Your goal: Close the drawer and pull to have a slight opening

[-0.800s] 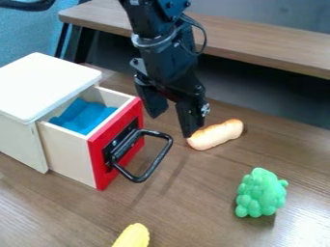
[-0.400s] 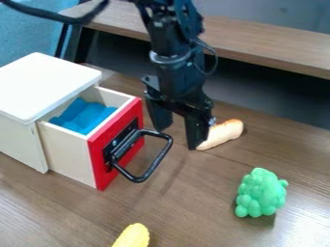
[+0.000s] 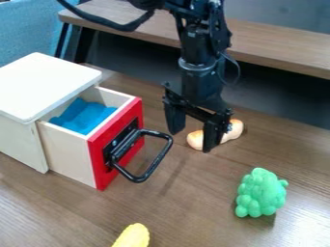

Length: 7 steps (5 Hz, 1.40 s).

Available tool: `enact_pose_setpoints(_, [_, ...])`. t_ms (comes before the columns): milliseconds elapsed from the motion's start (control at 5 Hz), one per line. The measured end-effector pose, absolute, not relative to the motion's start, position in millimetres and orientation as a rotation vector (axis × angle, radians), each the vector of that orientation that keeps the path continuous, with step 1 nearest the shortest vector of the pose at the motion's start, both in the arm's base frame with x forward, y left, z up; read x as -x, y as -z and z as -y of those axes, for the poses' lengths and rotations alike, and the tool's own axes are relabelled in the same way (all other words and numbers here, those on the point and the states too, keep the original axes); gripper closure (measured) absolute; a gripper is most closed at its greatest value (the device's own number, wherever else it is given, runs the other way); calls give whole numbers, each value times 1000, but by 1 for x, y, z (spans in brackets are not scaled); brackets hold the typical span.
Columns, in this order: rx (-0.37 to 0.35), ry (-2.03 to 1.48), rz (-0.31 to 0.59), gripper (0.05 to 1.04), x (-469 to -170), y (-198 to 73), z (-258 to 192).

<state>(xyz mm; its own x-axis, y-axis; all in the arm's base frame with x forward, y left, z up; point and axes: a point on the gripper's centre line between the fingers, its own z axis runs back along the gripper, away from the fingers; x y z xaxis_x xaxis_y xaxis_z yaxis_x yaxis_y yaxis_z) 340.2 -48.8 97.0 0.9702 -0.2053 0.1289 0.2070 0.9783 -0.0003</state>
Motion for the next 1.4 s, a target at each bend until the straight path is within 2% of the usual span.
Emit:
enact_pose_setpoints(200, [7, 172, 97, 84, -342, -85, 46])
enact_pose_setpoints(400, [4, 114, 101, 84, -343, -82, 36])
enact_pose_setpoints(800, [-1, 31, 71, 84, -331, -65, 8])
enact_pose_setpoints(1400, [-40, -2, 21, 84, -317, -60, -25])
